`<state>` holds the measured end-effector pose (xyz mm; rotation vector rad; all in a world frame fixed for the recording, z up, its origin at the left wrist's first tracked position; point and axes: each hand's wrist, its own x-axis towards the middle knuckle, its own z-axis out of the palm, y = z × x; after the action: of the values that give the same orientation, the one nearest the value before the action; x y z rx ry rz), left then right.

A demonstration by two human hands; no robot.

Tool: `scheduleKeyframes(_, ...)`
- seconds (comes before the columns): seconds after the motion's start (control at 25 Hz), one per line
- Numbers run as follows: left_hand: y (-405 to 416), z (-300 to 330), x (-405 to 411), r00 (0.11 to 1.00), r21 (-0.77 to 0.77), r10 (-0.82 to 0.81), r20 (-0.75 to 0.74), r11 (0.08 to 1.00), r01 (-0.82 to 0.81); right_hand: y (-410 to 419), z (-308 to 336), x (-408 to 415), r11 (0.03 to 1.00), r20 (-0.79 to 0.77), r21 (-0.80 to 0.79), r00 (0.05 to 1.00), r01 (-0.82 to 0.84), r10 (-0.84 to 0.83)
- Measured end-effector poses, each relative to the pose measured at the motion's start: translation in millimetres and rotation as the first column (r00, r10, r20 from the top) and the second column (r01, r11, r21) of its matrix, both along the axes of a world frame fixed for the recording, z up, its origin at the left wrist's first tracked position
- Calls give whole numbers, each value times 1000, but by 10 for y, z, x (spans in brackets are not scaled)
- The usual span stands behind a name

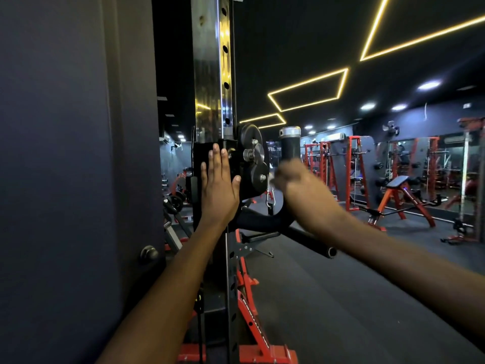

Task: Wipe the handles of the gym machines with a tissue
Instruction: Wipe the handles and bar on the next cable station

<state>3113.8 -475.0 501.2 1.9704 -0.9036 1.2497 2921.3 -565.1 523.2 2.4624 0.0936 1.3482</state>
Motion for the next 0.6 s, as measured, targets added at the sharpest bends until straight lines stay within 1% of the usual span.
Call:
scheduleKeyframes(0.08, 8, -4, -1, 1000, -5, -4, 2, 1000, 4, -44, 492, 20, 994, 184, 110, 983, -28, 8)
scheduleKeyframes(0.12, 12, -5, -8, 1000, -2, -7, 3, 1000, 7, -67, 594, 9, 990, 225, 137, 974, -40, 8)
scheduleKeyframes(0.16, 16, -10, -15, 1000, 3, -10, 1, 1000, 10, -99, 541, -7, 987, 223, 142, 974, -70, 37)
scheduleKeyframes(0.24, 23, -2, -20, 1000, 7, -14, -5, 1000, 14, -179, 52, -31, 983, 171, 130, 980, -126, 103)
scheduleKeyframes(0.32, 20, 1, -19, 1000, 3, -15, 0, 1000, 15, -191, -545, -114, 989, 97, 82, 989, -124, 116)
scheduleKeyframes(0.36, 12, -4, -17, 1000, -1, -16, 4, 1000, 16, -208, -627, -121, 982, 102, 122, 986, -146, 134)
scheduleKeyframes(0.4, 9, -10, -15, 1000, -5, -19, 3, 1000, 19, -236, -536, -96, 967, 160, 169, 974, -190, 163)
scheduleKeyframes(0.44, 7, -13, -9, 1000, -7, -23, 0, 1000, 23, -263, -316, -51, 956, 277, 192, 947, -221, 163)
scheduleKeyframes(0.48, 8, -10, -5, 1000, -8, -28, -4, 1000, 28, -266, -37, -10, 947, 405, 226, 906, -230, 123)
scheduleKeyframes(0.52, 8, -10, -6, 1000, -6, -29, -11, 1000, 29, -280, 213, 32, 942, 501, 248, 862, -227, 75)
scheduleKeyframes(0.56, 7, -11, -11, 1000, -3, -25, -15, 1000, 25, -291, 380, 62, 926, 535, 275, 841, -258, 76)
scheduleKeyframes(0.6, 7, -12, -16, 1000, 0, -20, -16, 1000, 20, -304, 391, 109, 907, 535, 300, 839, -297, 98)
